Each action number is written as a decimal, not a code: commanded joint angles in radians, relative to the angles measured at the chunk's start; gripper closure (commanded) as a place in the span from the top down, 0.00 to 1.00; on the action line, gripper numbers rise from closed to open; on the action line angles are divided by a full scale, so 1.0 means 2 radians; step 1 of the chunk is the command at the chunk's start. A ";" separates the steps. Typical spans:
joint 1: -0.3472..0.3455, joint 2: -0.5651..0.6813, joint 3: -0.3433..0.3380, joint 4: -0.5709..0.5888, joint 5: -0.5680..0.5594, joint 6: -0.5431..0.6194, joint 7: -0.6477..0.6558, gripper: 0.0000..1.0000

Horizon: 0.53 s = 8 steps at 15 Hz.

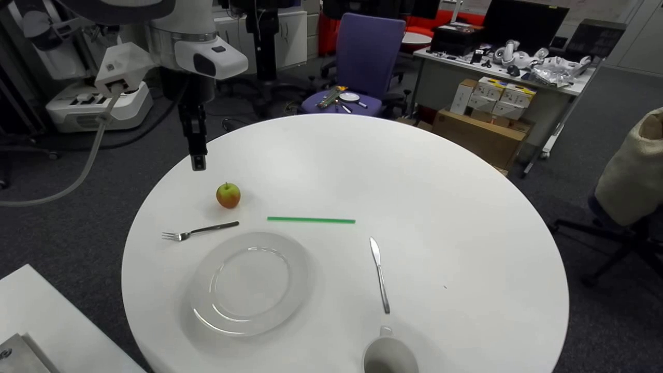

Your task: Move the mug backwards.

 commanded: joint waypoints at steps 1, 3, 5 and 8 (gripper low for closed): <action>-0.018 0.022 -0.008 0.009 -0.001 0.039 0.026 1.00; -0.029 0.037 -0.018 0.013 0.002 0.064 0.035 1.00; -0.041 0.054 -0.031 0.018 0.003 0.091 0.039 1.00; -0.057 0.085 -0.052 0.031 -0.005 0.111 0.039 1.00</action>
